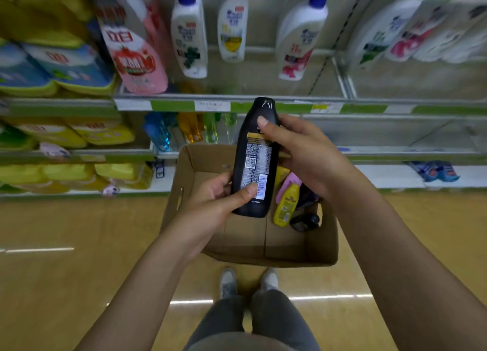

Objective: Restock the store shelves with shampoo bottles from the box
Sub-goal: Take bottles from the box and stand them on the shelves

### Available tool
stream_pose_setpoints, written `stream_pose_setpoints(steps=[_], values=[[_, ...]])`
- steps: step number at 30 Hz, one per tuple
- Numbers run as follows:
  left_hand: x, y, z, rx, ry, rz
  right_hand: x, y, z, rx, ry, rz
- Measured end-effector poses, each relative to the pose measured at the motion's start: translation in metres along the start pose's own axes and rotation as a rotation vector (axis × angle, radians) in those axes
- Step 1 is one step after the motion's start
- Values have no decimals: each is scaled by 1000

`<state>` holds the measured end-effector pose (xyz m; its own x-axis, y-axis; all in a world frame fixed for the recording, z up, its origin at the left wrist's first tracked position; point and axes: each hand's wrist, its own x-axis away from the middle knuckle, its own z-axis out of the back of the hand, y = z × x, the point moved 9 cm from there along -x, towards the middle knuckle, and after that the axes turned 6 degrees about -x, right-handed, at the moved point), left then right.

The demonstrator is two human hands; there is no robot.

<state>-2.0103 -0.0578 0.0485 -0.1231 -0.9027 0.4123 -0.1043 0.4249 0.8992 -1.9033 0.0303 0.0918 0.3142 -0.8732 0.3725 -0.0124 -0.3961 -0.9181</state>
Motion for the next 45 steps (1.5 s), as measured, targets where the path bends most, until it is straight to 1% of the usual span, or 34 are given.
stream_pose_setpoints(steps=[3, 9, 15, 18, 21, 23, 25, 27, 28, 30, 31, 32, 33, 35, 38, 40, 43, 45], values=[[11, 21, -8, 0, 0, -39, 15, -26, 0, 43, 0, 56], [24, 63, -30, -29, 18, -134, 38, -74, 13, 185, -59, 137], [28, 97, -56, -45, 149, -233, 52, -111, 32, 257, -76, 161], [30, 112, -66, -129, 248, -306, 55, -126, 34, 305, -75, 193], [37, 132, -79, -327, 349, -437, 56, -137, 37, 328, -26, 212], [41, 139, -87, -415, 379, -473, 57, -142, 42, 308, 16, 235], [40, 142, -92, -428, 350, -447, 59, -148, 49, 270, 52, 265], [35, 135, -97, -350, 252, -355, 60, -152, 55, 247, 66, 283], [32, 129, -98, -250, 194, -294, 60, -153, 58, 222, 64, 282], [27, 117, -103, 38, 56, -177, 61, -153, 61, 158, 46, 275], [27, 115, -107, 170, -5, -149, 61, -152, 62, 135, 29, 271], [27, 116, -111, 248, -52, -144, 61, -151, 62, 127, 8, 267], [28, 117, -113, 255, -65, -153, 61, -150, 62, 129, -13, 265], [26, 116, -110, 146, 10, -183, 61, -149, 62, 129, -56, 260], [28, 127, -103, -133, 228, -282, 65, -151, 64, 110, -99, 258], [35, 138, -102, -238, 334, -353, 66, -152, 68, 128, -86, 266], [39, 146, -106, -332, 396, -400, 65, -157, 73, 119, -51, 300], [36, 146, -109, -356, 374, -391, 65, -160, 74, 113, -32, 327]])
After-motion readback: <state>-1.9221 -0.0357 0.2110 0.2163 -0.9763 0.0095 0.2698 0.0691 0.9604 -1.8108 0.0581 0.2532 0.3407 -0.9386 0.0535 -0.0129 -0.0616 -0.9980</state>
